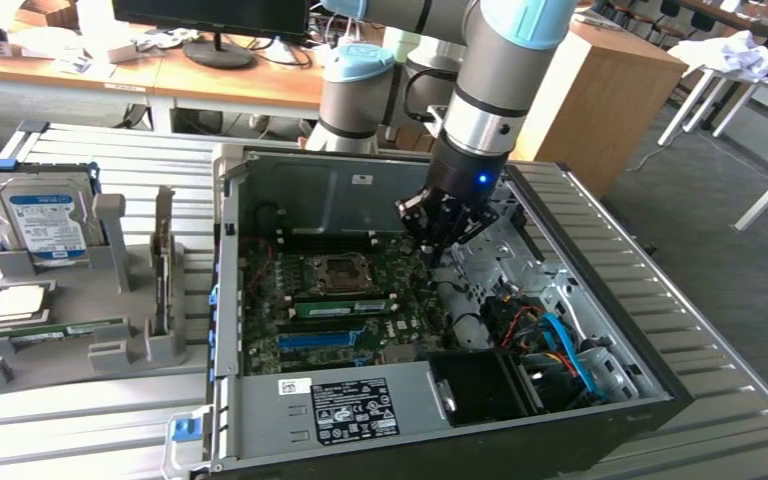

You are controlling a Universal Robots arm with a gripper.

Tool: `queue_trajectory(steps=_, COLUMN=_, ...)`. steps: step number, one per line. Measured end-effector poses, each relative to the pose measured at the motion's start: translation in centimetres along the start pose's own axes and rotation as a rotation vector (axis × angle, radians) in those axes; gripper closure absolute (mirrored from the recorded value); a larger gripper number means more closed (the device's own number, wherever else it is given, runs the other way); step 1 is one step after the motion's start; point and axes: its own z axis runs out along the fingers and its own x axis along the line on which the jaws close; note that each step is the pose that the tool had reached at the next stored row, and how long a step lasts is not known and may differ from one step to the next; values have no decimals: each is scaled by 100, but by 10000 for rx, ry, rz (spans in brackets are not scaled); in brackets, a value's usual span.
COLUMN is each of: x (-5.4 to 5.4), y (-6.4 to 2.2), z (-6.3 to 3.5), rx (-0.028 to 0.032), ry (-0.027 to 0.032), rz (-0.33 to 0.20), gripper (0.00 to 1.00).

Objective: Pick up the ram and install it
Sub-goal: 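Press down the ram until it locks into place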

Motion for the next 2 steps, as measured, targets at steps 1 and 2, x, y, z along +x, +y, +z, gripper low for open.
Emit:
queue_trajectory(steps=1, x=0, y=0, z=0, rx=-2, ry=0, rz=0, gripper=90)
queue_trajectory(steps=2, x=0, y=0, z=0, rx=-4, ry=0, rz=0, gripper=90)
